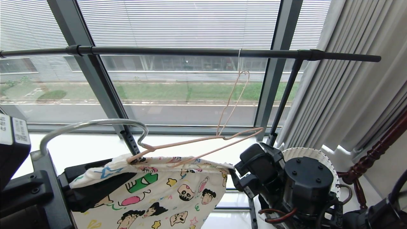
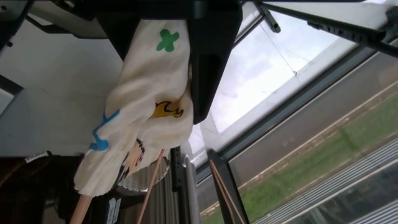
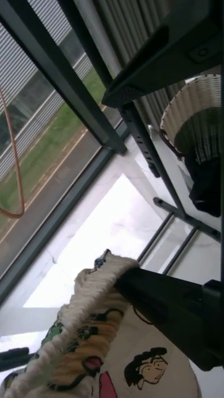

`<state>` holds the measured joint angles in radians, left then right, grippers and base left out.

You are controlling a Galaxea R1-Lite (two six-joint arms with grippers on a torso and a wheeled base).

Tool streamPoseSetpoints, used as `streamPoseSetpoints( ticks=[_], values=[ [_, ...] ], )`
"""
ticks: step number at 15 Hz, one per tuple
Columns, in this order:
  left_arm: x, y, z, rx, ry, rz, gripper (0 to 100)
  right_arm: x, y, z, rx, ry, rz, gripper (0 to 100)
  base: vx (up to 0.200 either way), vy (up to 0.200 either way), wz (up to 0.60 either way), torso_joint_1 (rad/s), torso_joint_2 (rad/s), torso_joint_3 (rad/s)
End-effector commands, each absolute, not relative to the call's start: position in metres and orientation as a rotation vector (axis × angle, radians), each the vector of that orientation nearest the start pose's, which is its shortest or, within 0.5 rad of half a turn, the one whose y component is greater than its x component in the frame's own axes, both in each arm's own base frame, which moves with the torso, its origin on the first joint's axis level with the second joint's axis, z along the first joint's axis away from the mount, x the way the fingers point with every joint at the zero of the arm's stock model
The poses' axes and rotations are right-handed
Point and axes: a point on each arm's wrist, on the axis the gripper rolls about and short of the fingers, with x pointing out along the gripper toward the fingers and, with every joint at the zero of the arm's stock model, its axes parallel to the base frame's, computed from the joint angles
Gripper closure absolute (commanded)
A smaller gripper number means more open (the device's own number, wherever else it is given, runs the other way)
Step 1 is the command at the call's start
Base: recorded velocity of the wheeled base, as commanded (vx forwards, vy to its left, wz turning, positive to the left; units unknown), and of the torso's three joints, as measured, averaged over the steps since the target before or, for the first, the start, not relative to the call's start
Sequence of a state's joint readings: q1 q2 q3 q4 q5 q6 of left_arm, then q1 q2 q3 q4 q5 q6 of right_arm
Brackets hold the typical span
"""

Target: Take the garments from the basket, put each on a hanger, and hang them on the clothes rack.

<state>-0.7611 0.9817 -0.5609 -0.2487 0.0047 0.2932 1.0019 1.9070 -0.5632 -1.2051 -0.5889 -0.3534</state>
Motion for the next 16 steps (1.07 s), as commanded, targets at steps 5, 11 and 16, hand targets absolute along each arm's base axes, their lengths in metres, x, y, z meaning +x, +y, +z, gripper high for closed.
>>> streamPoseSetpoints(
  ticks=[5, 11, 16],
  values=[
    [0.083, -0.079, 0.223, 0.342, 0.047, -0.772, 100, 0.183, 0.221, 0.133, -0.42, 0.013, 0.343, 0, 0.0, 0.0, 0.0, 0.0, 0.0, 0.0],
    [0.079, -0.075, 0.204, 0.37, 0.097, -0.776, 100, 0.186, 0.211, 0.145, -0.392, -0.01, 0.309, 0, 0.0, 0.0, 0.0, 0.0, 0.0, 0.0],
    [0.078, -0.069, 0.18, 0.546, 0.187, -0.751, 100, 0.183, 0.207, 0.154, -0.375, -0.034, 0.304, 0, 0.0, 0.0, 0.0, 0.0, 0.0, 0.0]
  ],
)
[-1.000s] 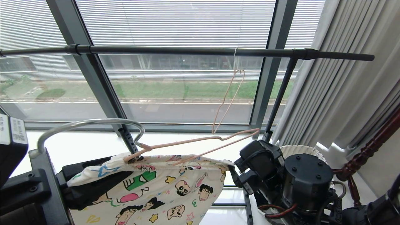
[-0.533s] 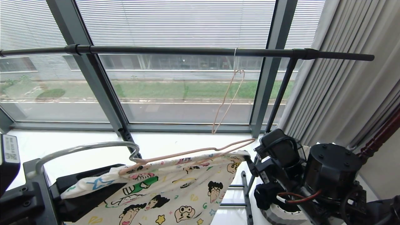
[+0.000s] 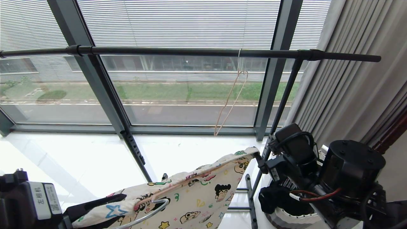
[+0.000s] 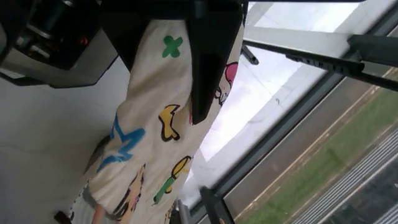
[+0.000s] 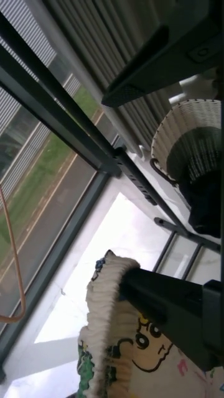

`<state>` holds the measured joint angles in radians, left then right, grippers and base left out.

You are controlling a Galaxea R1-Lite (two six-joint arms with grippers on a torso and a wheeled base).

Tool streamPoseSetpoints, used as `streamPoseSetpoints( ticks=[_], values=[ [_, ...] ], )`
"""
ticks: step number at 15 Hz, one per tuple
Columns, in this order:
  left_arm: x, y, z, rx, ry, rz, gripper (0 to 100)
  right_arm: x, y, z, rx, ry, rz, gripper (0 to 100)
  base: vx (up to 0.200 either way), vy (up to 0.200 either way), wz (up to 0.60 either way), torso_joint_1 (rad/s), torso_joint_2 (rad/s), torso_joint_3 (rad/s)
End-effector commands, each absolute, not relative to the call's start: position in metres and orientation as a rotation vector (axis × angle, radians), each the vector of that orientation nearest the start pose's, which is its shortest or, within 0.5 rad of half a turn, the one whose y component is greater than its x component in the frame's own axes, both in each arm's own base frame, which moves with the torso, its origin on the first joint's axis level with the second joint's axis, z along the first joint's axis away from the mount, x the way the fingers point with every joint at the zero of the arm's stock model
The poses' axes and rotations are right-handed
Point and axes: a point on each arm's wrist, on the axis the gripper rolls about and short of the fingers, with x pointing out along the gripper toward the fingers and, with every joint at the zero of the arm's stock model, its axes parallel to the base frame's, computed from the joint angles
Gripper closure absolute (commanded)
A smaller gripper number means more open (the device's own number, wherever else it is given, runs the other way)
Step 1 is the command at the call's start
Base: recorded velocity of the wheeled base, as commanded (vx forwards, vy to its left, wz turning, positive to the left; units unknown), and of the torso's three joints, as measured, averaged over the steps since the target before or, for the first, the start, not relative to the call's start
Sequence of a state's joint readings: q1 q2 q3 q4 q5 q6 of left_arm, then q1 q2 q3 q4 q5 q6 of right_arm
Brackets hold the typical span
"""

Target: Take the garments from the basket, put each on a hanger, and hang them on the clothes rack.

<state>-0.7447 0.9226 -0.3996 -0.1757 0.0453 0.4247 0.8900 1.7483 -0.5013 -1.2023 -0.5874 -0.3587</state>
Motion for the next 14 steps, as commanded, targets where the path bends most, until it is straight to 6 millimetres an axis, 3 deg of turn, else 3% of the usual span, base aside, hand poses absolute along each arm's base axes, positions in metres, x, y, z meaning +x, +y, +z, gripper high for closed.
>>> streamPoseSetpoints(
  ticks=[1, 4, 7, 12, 14],
  values=[
    [0.081, -0.069, 0.178, 0.556, 0.214, -0.722, 100, 0.182, 0.206, 0.157, -0.375, -0.044, 0.306, 0, 0.0, 0.0, 0.0, 0.0, 0.0, 0.0],
    [0.096, -0.07, 0.177, 0.533, 0.291, -0.57, 100, 0.165, 0.212, 0.168, -0.383, -0.078, 0.375, 0, 0.0, 0.0, 0.0, 0.0, 0.0, 0.0],
    [0.105, -0.07, 0.185, 0.391, 0.319, -0.494, 100, 0.125, 0.228, 0.174, -0.395, -0.095, 0.557, 0, 0.0, 0.0, 0.0, 0.0, 0.0, 0.0],
    [0.112, -0.075, 0.193, 0.328, 0.288, -0.474, 100, 0.084, 0.246, 0.174, -0.394, -0.133, 0.726, 0, 0.0, 0.0, 0.0, 0.0, 0.0, 0.0],
    [0.117, -0.08, 0.196, 0.318, 0.245, -0.481, 100, 0.078, 0.247, 0.174, -0.399, -0.133, 0.749, 0, 0.0, 0.0, 0.0, 0.0, 0.0, 0.0]
  ],
)
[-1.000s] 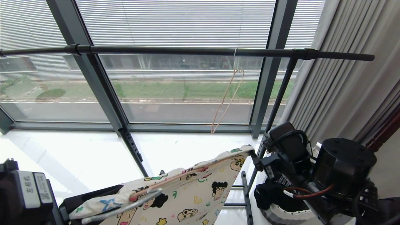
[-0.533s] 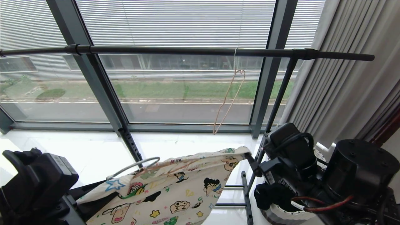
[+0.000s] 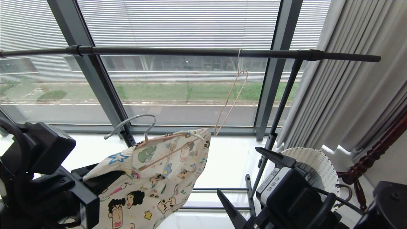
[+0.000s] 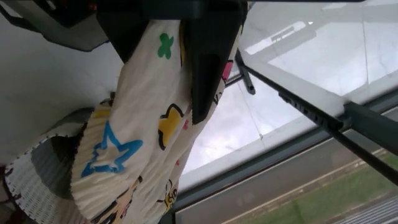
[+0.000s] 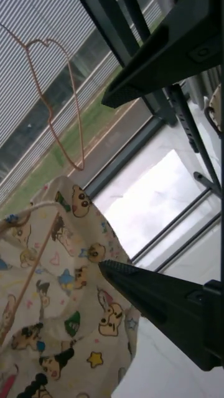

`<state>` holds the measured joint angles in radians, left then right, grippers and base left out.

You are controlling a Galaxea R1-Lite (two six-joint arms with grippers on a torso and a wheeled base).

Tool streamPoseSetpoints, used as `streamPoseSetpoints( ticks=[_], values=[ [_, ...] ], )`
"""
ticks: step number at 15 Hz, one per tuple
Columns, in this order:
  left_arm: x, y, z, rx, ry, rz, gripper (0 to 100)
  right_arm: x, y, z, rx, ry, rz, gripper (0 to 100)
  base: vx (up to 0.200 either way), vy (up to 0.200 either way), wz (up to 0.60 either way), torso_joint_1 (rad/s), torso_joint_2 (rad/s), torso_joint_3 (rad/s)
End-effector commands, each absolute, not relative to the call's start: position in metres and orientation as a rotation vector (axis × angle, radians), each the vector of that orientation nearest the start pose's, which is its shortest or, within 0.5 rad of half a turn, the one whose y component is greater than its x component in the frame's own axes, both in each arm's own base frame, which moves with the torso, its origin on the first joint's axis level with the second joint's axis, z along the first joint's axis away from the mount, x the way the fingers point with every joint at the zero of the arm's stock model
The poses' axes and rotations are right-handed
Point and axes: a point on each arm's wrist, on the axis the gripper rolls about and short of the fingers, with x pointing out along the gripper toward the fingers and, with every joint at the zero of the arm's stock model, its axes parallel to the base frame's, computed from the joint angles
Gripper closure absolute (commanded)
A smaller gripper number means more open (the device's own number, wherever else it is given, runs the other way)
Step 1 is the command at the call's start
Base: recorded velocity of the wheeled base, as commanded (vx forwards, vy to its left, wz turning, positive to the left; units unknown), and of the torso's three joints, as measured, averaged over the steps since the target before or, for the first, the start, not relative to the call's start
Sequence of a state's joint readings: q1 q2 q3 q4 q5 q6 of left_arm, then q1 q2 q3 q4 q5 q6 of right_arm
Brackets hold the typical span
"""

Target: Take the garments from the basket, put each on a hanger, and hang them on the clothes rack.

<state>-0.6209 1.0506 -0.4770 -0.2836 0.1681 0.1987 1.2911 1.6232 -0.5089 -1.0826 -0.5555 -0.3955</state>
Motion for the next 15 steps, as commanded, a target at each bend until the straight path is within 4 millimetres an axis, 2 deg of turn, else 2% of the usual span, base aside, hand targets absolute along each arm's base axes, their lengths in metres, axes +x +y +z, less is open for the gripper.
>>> streamPoseSetpoints(
  ticks=[1, 4, 7, 9, 11, 15],
  values=[
    [0.115, -0.083, 0.197, 0.321, 0.231, -0.52, 100, 0.079, 0.247, 0.174, -0.406, -0.128, 0.747, 0, 0.0, 0.0, 0.0, 0.0, 0.0, 0.0],
    [0.102, -0.099, 0.195, 0.343, 0.221, -0.666, 100, 0.079, 0.238, 0.197, -0.433, -0.106, 0.762, 0, 0.0, 0.0, 0.0, 0.0, 0.0, 0.0],
    [0.095, -0.114, 0.189, 0.375, 0.236, -0.774, 100, 0.075, 0.214, 0.23, -0.523, -0.035, 0.963, 0, 0.0, 0.0, 0.0, 0.0, 0.0, 0.0],
    [0.087, -0.124, 0.187, 0.396, 0.232, -0.854, 100, 0.077, 0.202, 0.244, -0.58, 0.008, 1.054, 0, 0.0, 0.0, 0.0, 0.0, 0.0, 0.0],
    [0.079, -0.133, 0.185, 0.415, 0.229, -0.929, 100, 0.078, 0.202, 0.243, -0.602, 0.028, 1.085, 0, 0.0, 0.0, 0.0, 0.0, 0.0, 0.0],
    [0.069, -0.138, 0.186, 0.418, 0.208, -1.001, 100, 0.082, 0.215, 0.225, -0.598, 0.113, 1.141, 0, 0.0, 0.0, 0.0, 0.0, 0.0, 0.0]
  ],
)
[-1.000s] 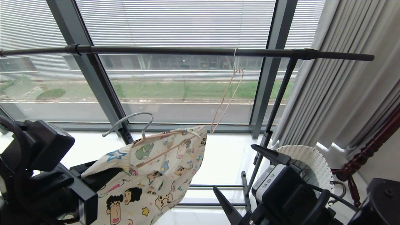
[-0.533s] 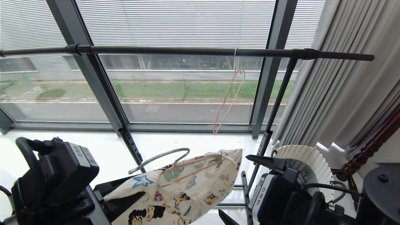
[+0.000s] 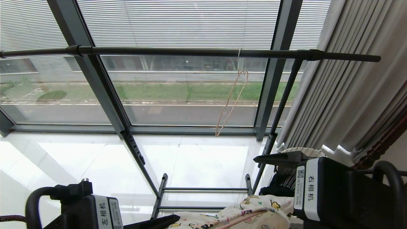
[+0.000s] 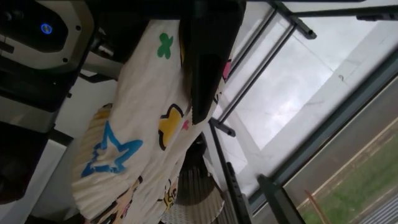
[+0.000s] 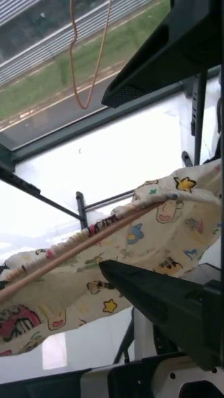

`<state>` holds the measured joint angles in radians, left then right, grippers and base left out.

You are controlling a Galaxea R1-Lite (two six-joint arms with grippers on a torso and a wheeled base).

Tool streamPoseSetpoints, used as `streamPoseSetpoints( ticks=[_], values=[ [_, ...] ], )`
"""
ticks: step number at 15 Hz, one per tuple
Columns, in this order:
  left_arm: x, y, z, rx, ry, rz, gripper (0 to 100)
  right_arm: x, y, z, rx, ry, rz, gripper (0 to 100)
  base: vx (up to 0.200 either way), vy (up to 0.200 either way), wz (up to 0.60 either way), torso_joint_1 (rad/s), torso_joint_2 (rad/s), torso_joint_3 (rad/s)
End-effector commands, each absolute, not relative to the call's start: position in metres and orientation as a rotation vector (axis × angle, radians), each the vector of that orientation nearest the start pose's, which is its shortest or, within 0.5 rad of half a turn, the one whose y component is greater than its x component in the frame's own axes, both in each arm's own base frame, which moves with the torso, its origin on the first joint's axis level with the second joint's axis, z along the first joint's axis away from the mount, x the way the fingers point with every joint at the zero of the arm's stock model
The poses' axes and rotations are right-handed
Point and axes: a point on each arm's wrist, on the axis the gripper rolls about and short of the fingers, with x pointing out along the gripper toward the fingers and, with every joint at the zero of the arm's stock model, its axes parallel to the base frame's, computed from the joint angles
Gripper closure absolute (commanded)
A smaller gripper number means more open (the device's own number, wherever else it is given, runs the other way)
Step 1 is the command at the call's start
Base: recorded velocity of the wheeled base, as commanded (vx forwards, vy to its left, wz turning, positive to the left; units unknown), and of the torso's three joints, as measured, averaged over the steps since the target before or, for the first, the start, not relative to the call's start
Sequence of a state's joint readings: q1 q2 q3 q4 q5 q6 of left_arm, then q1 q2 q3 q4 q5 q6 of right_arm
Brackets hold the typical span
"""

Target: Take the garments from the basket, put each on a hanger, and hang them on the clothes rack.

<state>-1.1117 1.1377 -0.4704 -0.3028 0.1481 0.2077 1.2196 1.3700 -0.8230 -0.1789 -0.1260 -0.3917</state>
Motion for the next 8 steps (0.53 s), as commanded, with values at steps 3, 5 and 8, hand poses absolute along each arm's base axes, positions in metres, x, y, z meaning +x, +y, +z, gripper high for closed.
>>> streamPoseSetpoints(
  ticks=[3, 5, 8],
  values=[
    [0.069, -0.139, 0.189, 0.402, 0.183, -1.002, 100, 0.084, 0.222, 0.215, -0.567, 0.176, 1.164, 0, 0.0, 0.0, 0.0, 0.0, 0.0, 0.0],
    [0.068, -0.139, 0.19, 0.399, 0.176, -1.011, 100, 0.087, 0.224, 0.211, -0.542, 0.216, 1.147, 0, 0.0, 0.0, 0.0, 0.0, 0.0, 0.0],
    [0.063, -0.141, 0.19, 0.401, 0.167, -1.045, 100, 0.094, 0.221, 0.208, -0.541, 0.231, 1.118, 0, 0.0, 0.0, 0.0, 0.0, 0.0, 0.0]
  ],
)
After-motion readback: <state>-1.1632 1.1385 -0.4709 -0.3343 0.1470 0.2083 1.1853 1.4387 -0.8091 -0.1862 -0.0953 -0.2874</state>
